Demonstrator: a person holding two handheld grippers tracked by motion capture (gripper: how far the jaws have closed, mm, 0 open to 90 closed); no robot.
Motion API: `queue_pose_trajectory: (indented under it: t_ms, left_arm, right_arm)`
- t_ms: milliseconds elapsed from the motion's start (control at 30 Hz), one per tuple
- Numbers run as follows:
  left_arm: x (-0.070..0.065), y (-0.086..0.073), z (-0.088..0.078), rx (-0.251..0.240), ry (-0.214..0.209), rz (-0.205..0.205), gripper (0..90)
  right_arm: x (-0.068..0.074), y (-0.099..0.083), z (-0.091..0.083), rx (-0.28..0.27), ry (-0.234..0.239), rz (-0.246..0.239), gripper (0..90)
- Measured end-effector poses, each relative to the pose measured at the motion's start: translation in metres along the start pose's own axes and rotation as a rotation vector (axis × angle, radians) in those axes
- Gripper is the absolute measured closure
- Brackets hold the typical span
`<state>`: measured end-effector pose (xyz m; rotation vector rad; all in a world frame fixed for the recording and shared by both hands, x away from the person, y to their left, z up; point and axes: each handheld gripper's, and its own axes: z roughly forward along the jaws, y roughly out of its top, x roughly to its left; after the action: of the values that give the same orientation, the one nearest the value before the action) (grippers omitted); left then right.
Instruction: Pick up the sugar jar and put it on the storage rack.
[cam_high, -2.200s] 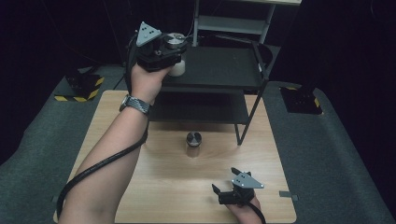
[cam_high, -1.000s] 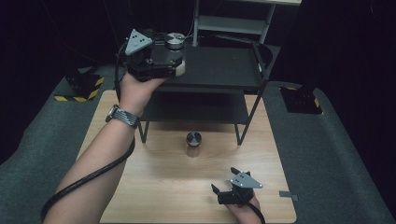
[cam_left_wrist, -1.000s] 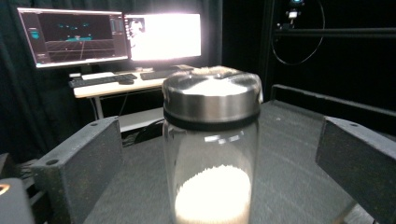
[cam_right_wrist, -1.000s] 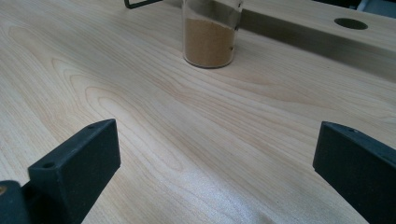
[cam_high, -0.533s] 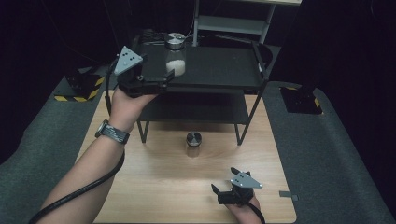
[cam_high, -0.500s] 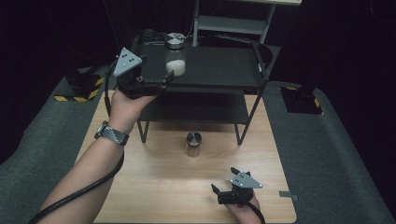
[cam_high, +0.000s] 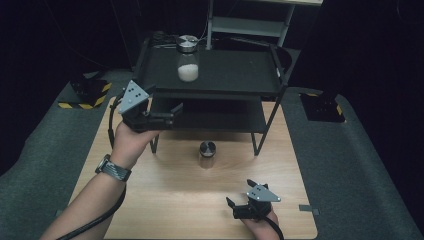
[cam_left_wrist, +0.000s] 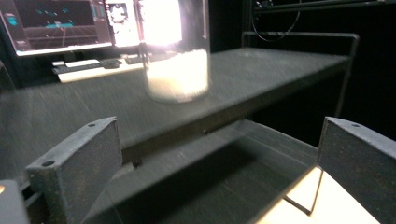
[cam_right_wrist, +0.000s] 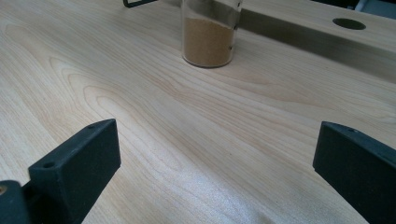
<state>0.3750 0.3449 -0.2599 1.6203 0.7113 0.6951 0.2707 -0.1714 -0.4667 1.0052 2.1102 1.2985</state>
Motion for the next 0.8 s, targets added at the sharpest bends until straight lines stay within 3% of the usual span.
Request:
queue_pose_trajectory:
  t_ms: [300,567,800]
  left_arm:
    - [-0.004,-0.034,-0.018,0.041,-0.025,0.014,0.4]
    - [-0.007,-0.066,-0.031,0.074,-0.043,-0.005,0.4]
    - [-0.004,-0.098,-0.047,0.085,-0.055,-0.062,0.4]
  right_arm:
    - [0.0,0.0,0.0,0.003,0.0,-0.003,0.2]
    - [0.001,0.001,0.0,0.004,-0.002,-0.007,0.2]
    - [0.001,0.001,0.0,0.005,-0.003,-0.007,0.2]
